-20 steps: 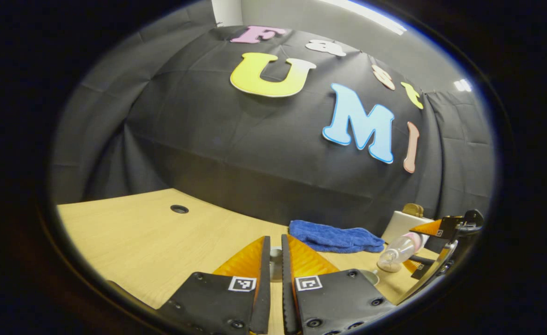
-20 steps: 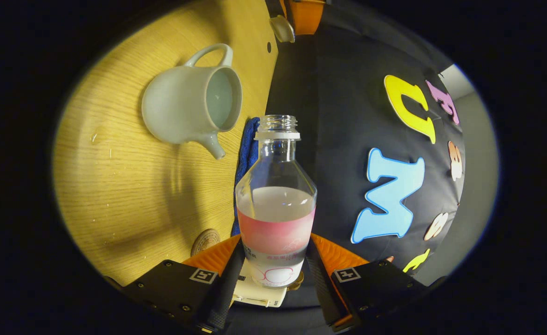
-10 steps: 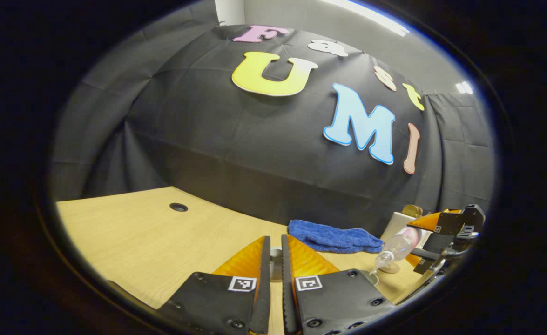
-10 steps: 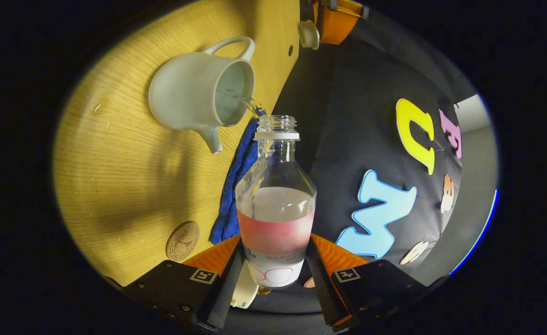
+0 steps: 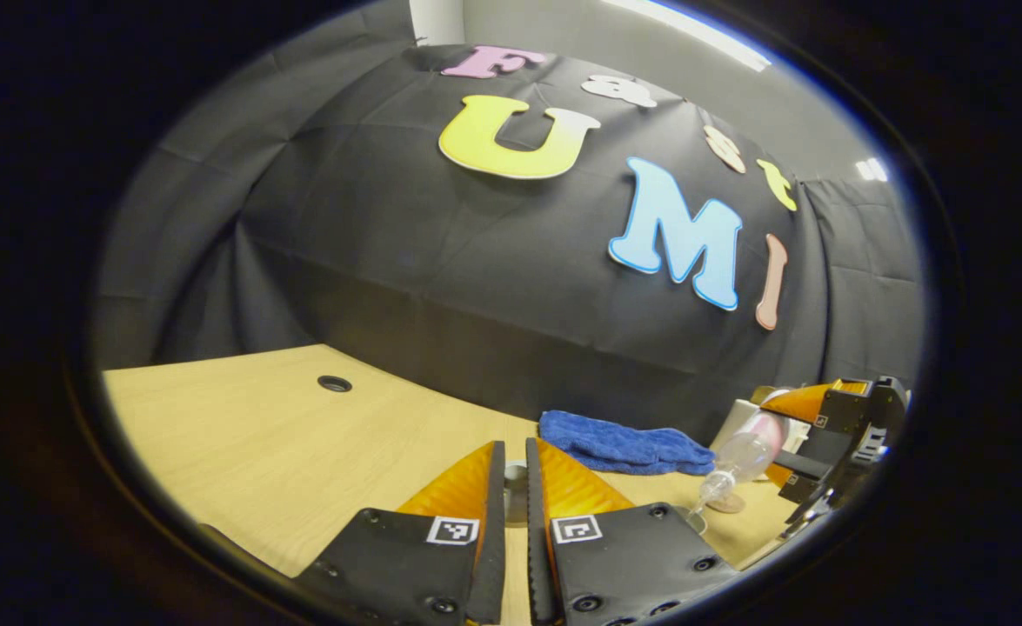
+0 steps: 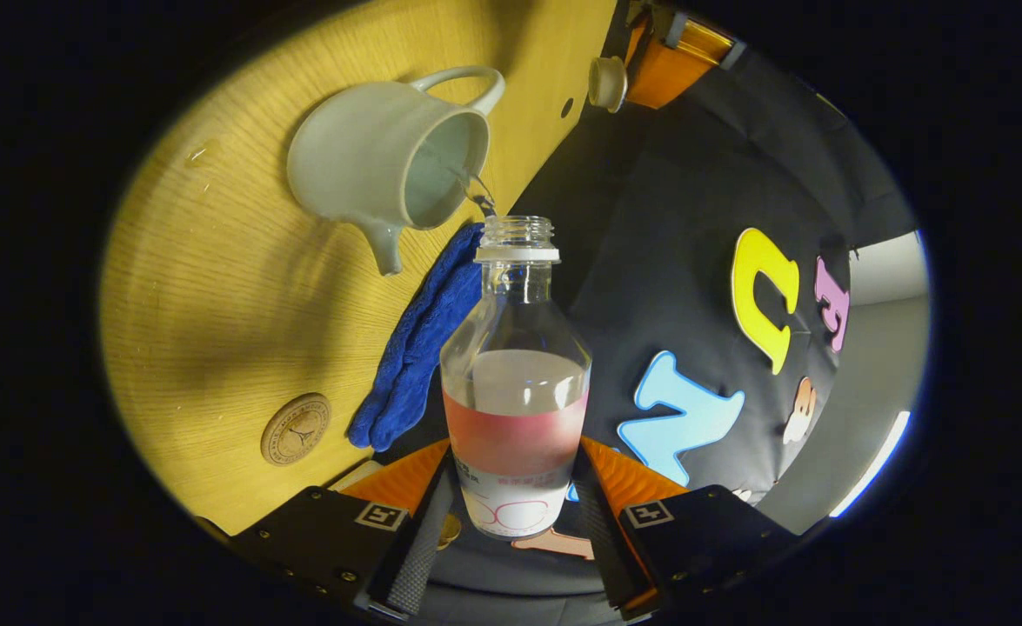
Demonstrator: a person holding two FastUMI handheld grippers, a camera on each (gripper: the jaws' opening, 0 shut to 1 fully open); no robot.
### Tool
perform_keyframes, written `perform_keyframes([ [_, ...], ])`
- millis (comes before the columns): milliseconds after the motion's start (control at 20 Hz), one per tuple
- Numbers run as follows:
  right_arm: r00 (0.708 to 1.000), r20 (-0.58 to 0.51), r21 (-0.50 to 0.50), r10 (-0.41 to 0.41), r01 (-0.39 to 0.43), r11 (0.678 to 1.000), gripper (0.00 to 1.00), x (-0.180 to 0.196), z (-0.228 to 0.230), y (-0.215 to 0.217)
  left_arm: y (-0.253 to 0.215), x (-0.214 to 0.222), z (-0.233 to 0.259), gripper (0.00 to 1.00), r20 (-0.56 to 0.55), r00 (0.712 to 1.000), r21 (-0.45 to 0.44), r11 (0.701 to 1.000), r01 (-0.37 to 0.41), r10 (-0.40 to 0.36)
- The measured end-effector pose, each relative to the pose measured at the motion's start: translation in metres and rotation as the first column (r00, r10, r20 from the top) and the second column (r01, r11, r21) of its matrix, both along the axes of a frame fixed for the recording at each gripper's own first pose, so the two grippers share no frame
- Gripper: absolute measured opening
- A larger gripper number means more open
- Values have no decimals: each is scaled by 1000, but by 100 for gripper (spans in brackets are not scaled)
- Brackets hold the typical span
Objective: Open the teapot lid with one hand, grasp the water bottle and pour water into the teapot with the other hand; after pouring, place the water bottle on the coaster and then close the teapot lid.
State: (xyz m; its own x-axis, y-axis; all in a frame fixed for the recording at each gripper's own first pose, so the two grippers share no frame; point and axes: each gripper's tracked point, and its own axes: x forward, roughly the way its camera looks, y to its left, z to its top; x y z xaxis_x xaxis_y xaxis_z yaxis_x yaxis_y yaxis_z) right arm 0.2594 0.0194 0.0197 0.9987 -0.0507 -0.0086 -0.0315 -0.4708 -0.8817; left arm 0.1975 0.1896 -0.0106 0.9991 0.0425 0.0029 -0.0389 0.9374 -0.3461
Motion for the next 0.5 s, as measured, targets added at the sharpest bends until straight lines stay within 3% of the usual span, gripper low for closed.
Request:
perform_keyframes([
  [300,999,22,-70,46,-44,997,75,-3,2,8,1,1,0,17,2,1000,-11,1000,0,0],
  [500,995,61,-141,85,-76,987,75,0,12,16,2,-1,0,20,2,1000,-19,1000,-1,1],
])
